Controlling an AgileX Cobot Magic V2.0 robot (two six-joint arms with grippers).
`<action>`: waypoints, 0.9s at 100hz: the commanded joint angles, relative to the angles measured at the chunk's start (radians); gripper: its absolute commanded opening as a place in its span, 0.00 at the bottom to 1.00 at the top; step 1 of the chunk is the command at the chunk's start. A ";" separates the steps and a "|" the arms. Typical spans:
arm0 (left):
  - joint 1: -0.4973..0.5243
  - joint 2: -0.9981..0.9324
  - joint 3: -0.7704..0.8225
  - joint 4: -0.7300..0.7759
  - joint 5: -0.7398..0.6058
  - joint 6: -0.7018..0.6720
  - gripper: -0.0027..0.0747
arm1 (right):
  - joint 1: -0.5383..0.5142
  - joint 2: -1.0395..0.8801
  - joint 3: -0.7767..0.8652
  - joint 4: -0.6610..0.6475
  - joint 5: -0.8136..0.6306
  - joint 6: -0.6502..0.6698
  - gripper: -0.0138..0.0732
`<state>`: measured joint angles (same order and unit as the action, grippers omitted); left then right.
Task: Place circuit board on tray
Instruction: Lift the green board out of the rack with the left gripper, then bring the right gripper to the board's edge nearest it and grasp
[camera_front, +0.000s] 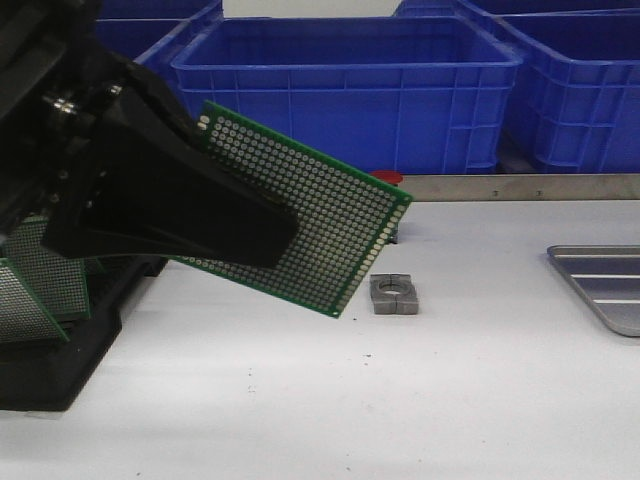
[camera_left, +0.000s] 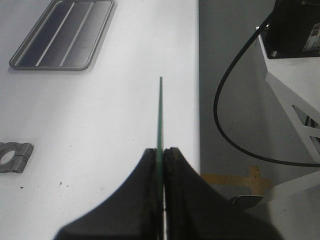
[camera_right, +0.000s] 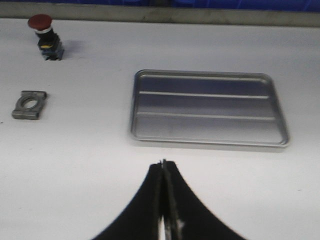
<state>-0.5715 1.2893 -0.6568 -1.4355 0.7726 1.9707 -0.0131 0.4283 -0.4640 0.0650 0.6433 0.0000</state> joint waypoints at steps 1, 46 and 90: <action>-0.007 -0.019 -0.027 -0.058 0.032 0.002 0.01 | 0.021 0.093 -0.065 0.115 -0.041 -0.028 0.10; -0.007 -0.019 -0.027 -0.058 0.033 0.002 0.01 | 0.281 0.458 -0.155 0.698 -0.013 -0.861 0.68; -0.007 -0.019 -0.027 -0.058 0.033 0.002 0.01 | 0.495 0.734 -0.254 0.951 0.097 -1.510 0.68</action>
<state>-0.5715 1.2893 -0.6568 -1.4362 0.7726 1.9707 0.4490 1.1412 -0.6691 0.9382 0.7369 -1.4292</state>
